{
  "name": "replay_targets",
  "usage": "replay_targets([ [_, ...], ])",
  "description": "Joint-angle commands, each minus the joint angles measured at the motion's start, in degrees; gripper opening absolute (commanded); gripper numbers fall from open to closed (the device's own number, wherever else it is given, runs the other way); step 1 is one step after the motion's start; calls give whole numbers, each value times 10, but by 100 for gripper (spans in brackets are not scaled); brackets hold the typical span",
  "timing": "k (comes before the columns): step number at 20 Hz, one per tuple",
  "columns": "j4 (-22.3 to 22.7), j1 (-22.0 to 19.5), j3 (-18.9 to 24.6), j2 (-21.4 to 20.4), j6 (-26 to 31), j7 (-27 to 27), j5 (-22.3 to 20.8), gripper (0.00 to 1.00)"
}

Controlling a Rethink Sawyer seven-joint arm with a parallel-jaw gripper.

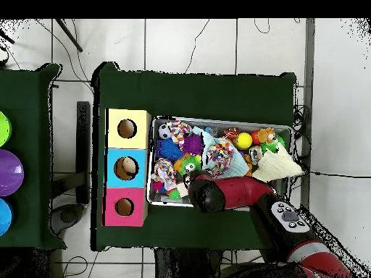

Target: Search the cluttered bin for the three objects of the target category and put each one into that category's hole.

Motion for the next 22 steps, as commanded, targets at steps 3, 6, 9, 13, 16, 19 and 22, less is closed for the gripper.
replay_targets([
  [3, -48, 3, 22, 3, 12, 58, 27, 0],
  [6, -44, 9, 23, -20, 35, 57, 37, 0],
  [9, -40, 12, 29, -50, 68, 47, 51, 0],
  [13, -31, 17, 30, -91, 101, 39, 67, 0],
  [16, -32, 21, 30, -107, 123, 34, 76, 0],
  [19, -39, 26, 30, -113, 140, 31, 82, 0],
  [22, -43, 28, 34, -127, 161, 27, 92, 0],
])
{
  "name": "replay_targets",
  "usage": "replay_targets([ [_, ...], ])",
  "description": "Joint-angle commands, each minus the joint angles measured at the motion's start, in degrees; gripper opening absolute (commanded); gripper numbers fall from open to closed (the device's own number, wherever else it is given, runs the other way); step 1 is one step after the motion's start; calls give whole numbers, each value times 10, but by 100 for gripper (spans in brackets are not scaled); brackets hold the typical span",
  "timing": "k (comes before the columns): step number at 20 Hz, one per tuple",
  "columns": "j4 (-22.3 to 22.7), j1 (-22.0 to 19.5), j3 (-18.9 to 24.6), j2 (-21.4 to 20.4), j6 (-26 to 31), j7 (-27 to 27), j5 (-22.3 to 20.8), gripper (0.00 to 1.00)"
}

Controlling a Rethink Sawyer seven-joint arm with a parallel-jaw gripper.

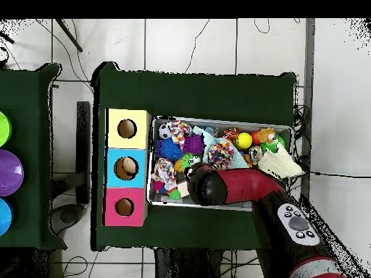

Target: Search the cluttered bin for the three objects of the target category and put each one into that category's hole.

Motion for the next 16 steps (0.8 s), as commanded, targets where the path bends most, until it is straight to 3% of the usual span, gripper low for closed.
replay_targets([
  [1, -44, 9, 33, -39, 68, 27, 37, 0],
  [14, -49, 12, 33, -35, 67, 19, 44, 0],
  [15, -47, 9, 35, -34, 60, 18, 44, 100],
  [16, -45, 7, 39, -31, 53, 15, 41, 100],
])
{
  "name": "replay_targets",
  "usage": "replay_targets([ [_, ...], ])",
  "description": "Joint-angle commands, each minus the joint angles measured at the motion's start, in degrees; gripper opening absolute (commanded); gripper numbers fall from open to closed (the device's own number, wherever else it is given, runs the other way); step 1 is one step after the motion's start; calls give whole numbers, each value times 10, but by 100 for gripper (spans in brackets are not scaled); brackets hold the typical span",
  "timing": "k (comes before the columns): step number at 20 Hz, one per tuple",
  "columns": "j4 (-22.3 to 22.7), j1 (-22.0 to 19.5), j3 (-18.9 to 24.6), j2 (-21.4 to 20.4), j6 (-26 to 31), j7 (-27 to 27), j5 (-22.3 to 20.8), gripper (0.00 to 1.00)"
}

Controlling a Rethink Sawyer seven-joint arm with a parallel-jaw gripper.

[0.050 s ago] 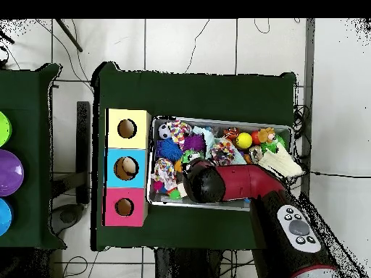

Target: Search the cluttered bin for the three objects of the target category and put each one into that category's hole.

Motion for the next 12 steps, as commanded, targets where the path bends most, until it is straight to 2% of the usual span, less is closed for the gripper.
replay_targets([
  [1, -44, -9, 43, 4, 24, 12, 14, 100],
  [7, -45, -15, 49, 23, -4, 17, 9, 100],
  [12, -35, -11, 38, 18, -19, 29, 0, 100],
])
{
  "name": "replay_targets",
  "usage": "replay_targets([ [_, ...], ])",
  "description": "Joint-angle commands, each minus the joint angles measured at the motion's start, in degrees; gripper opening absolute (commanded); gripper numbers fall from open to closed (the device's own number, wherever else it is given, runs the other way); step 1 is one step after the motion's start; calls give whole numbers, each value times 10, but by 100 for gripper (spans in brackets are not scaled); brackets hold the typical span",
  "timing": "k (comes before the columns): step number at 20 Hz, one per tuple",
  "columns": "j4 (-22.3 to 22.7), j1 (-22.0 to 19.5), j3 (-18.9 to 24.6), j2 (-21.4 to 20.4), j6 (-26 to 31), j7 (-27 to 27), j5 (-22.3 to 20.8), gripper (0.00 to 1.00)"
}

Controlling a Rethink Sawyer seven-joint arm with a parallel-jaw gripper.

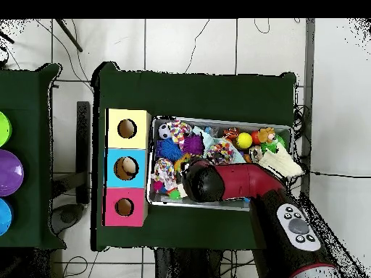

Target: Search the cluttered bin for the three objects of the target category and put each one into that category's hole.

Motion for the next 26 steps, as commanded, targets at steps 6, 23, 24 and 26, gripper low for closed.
replay_targets([
  [6, -11, -19, 10, 34, -54, 37, -23, 100],
  [23, 14, -17, -43, 115, -196, 62, -72, 100],
  [24, 23, -16, -46, 107, -195, 64, -71, 100],
  [26, 44, -13, -50, 87, -190, 68, -68, 100],
])
